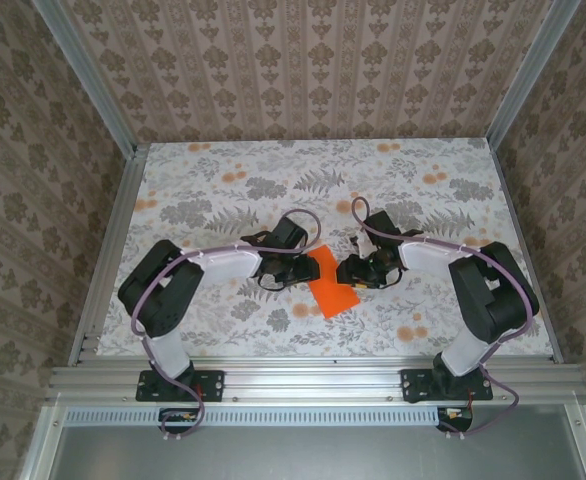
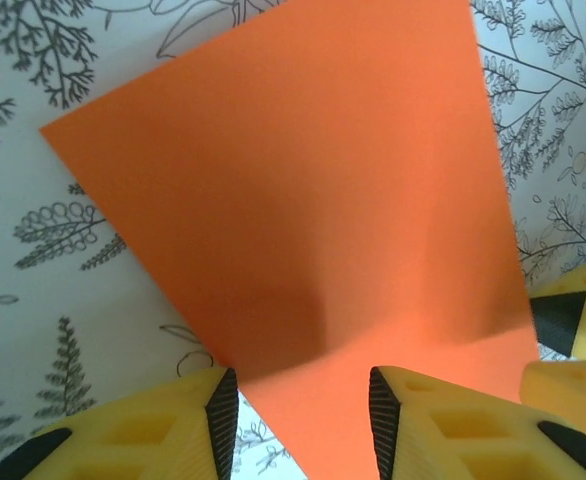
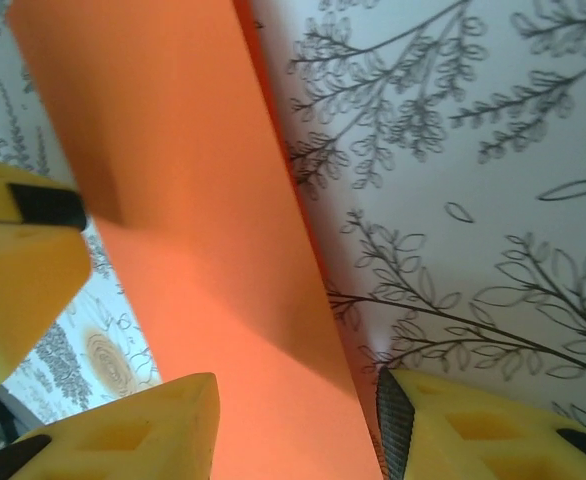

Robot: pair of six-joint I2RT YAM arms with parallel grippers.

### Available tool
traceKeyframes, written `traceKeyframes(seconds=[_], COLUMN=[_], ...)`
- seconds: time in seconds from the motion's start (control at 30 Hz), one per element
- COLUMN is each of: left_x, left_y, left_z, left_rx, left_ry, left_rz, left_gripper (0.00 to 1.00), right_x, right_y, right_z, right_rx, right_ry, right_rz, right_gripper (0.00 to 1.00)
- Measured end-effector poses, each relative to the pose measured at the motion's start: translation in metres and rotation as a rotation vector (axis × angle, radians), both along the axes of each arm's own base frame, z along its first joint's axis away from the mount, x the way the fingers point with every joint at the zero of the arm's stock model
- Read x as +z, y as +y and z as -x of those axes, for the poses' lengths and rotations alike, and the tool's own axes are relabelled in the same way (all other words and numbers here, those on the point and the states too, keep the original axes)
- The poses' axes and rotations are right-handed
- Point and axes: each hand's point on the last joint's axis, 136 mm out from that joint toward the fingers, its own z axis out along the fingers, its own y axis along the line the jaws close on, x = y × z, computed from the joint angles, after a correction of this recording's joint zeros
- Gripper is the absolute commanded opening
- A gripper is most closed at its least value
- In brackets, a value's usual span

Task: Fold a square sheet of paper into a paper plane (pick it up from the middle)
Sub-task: Third fold the triangle at the center of the table.

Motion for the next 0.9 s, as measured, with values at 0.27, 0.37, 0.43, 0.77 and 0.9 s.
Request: traceKeyframes(seconds=[0.27, 0.37, 0.43, 0.77, 0.9], left_x=[-0.002, -0.003, -0.003, -0.002, -0.002], left_y=[-0.002, -0.002, -0.004, -0.014, -0.014], left_z=[-0.005, -0.007, -0.009, -0.02, -0.02], left_rx=[0.001, -0.005, -0.013, -0.06, -0.064], left_ry=[0.026, 0.044, 0.05, 0.026, 0.025], left_rz=[0.022, 0.033, 0.039, 0.046, 0.045], left_gripper=[0.4, 0.4, 0.4, 0.4, 0.4], right_x=[-0.004, -0.003, -0.001, 0.005, 0.0], right_y=[0.004, 0.005, 0.005, 0.004, 0.001], right_z=[0.012, 0.023, 0.03, 0.015, 0.005], right_rx=[-0.009, -0.028, -0.036, -0.061, -0.07], right_ry=[0.019, 0.035, 0.043, 0.022, 0.028], right_rz=[-0.073, -0.101, -0.118, -0.132, -0.128], right_gripper=[0.43, 0.43, 0.44, 0.46, 0.47])
